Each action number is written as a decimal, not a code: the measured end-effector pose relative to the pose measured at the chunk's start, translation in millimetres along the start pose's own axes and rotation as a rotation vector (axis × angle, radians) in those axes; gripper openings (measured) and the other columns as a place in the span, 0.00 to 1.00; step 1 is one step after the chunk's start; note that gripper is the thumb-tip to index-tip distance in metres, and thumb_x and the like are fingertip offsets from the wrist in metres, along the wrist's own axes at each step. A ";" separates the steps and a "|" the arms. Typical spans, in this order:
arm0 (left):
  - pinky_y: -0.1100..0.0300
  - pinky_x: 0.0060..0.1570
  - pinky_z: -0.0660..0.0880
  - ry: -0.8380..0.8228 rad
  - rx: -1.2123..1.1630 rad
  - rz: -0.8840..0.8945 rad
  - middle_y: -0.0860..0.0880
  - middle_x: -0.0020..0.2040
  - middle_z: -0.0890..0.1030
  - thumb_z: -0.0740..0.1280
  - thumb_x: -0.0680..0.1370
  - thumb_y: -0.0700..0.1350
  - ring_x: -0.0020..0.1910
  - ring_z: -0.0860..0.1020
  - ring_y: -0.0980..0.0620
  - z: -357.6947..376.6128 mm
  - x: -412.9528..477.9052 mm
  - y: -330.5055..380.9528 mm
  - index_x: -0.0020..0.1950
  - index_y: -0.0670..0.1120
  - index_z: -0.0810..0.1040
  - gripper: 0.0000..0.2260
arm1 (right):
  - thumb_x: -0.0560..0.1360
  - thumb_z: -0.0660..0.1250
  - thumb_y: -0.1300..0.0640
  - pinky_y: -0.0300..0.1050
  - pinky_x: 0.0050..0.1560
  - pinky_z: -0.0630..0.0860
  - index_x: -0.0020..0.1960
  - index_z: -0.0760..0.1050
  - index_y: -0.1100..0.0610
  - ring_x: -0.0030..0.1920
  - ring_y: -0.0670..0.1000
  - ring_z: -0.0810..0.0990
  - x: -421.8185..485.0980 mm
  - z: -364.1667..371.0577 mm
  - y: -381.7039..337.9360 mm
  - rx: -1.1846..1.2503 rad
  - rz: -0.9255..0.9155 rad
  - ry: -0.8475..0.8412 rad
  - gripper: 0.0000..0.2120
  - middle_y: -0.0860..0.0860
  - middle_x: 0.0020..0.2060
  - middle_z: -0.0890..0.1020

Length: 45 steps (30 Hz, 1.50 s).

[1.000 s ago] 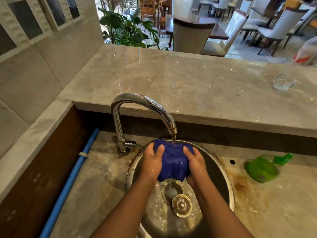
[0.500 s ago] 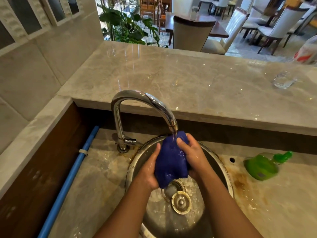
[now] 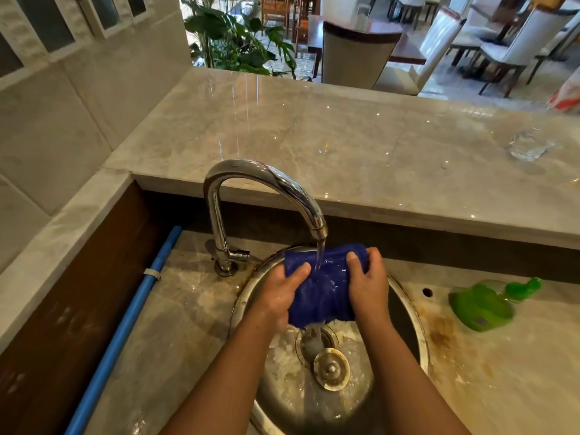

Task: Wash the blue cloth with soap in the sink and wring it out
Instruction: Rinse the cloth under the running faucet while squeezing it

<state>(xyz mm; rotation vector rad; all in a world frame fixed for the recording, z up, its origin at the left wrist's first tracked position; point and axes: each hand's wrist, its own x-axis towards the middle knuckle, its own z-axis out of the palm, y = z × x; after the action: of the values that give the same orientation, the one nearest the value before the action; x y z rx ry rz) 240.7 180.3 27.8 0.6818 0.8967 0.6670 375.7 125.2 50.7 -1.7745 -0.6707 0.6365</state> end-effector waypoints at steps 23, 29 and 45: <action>0.41 0.55 0.79 0.058 -0.274 -0.208 0.39 0.60 0.83 0.63 0.83 0.49 0.59 0.82 0.39 5.5 -7.6 -19.5 0.68 0.43 0.75 0.16 | 0.82 0.62 0.52 0.41 0.39 0.71 0.47 0.71 0.52 0.39 0.45 0.78 7.8 14.2 25.3 -0.348 -0.169 -0.050 0.05 0.47 0.39 0.79; 0.54 0.44 0.79 0.039 -0.370 -0.330 0.43 0.49 0.87 0.60 0.82 0.55 0.49 0.84 0.47 22.1 -5.2 -13.2 0.61 0.43 0.80 0.19 | 0.81 0.61 0.51 0.48 0.36 0.74 0.46 0.71 0.54 0.36 0.49 0.78 -27.8 39.6 18.3 -0.378 -0.319 -0.114 0.07 0.48 0.37 0.79; 0.51 0.46 0.76 0.069 -0.395 -0.333 0.43 0.44 0.87 0.58 0.83 0.56 0.50 0.82 0.45 14.6 -3.1 -2.5 0.61 0.44 0.80 0.20 | 0.80 0.58 0.46 0.50 0.39 0.77 0.49 0.75 0.53 0.39 0.49 0.80 -26.7 42.2 15.9 -0.293 -0.360 -0.155 0.13 0.48 0.40 0.81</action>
<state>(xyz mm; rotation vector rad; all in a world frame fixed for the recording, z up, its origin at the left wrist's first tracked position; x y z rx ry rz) 252.3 172.9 33.9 0.1512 0.8834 0.5474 329.5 129.7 26.4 -1.8166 -1.2082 0.4463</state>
